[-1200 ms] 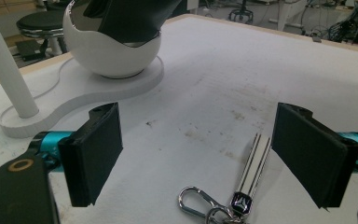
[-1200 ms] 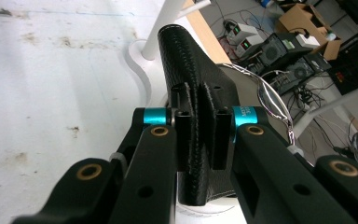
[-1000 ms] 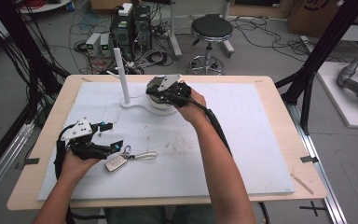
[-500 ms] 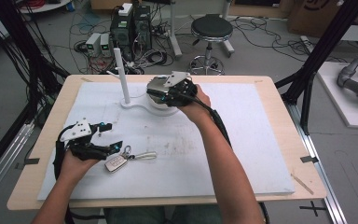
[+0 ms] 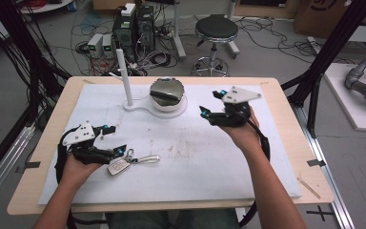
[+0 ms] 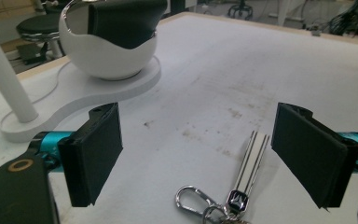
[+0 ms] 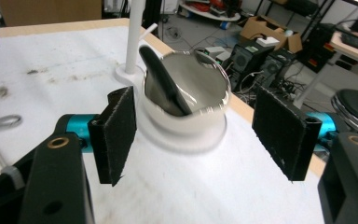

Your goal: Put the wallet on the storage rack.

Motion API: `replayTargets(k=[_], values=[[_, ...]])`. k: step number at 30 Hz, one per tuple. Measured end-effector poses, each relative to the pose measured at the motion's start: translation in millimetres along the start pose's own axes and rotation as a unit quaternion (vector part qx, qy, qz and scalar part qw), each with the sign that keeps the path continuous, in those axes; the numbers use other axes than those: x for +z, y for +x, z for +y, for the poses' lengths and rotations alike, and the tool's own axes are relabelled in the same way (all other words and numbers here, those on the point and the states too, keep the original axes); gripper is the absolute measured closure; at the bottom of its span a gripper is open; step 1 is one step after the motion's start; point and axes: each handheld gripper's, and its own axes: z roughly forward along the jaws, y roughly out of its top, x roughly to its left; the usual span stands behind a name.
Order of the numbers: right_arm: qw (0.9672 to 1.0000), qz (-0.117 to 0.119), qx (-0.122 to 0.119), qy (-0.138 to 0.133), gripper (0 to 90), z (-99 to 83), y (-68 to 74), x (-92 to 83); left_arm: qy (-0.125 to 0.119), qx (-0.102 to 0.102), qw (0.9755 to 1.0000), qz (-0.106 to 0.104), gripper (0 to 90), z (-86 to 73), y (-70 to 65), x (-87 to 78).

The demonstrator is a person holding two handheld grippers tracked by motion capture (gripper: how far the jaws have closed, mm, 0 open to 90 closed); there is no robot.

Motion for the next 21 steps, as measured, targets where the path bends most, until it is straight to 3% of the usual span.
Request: replayTargets(k=[1, 5, 7, 8, 10, 15, 21], values=[[1.0, 0.0, 0.0, 0.0, 30.4, 0.0, 0.0, 0.0, 0.0, 0.001, 1.0, 0.0, 16.3, -0.8, 0.0, -0.2], [0.9991, -0.023, 0.019, -0.029, 28.6, -33.9, -0.2, -35.5, 0.005, 0.005, 1.0, 0.002, 16.3, -3.1, -0.2, -1.5], [0.999, -0.026, 0.023, -0.029, 28.5, -38.5, -0.2, -39.7, 0.005, 0.006, 1.0, 0.001, 16.3, -3.0, -0.3, -1.8], [0.9982, -0.037, 0.029, -0.037, 27.7, -52.4, 0.0, -50.0, 0.005, 0.009, 0.9999, 0.0, 16.3, -2.8, 0.2, -1.7], [0.9979, -0.04, 0.033, -0.037, 27.1, -56.9, 0.5, -52.9, 0.005, 0.008, 0.9999, 0.004, 16.3, -3.0, 0.9, -1.8], [0.9956, -0.058, 0.053, -0.051, 21.6, -89.7, 0.2, -64.3, 0.004, 0.007, 0.9999, 0.008, 16.3, -5.4, 2.3, -4.8], [0.9951, -0.064, 0.06, -0.047, 19.7, -96.8, -2.1, -64.4, 0.006, 0.01, 0.9998, 0.016, 16.3, -4.8, 4.7, -5.1]])
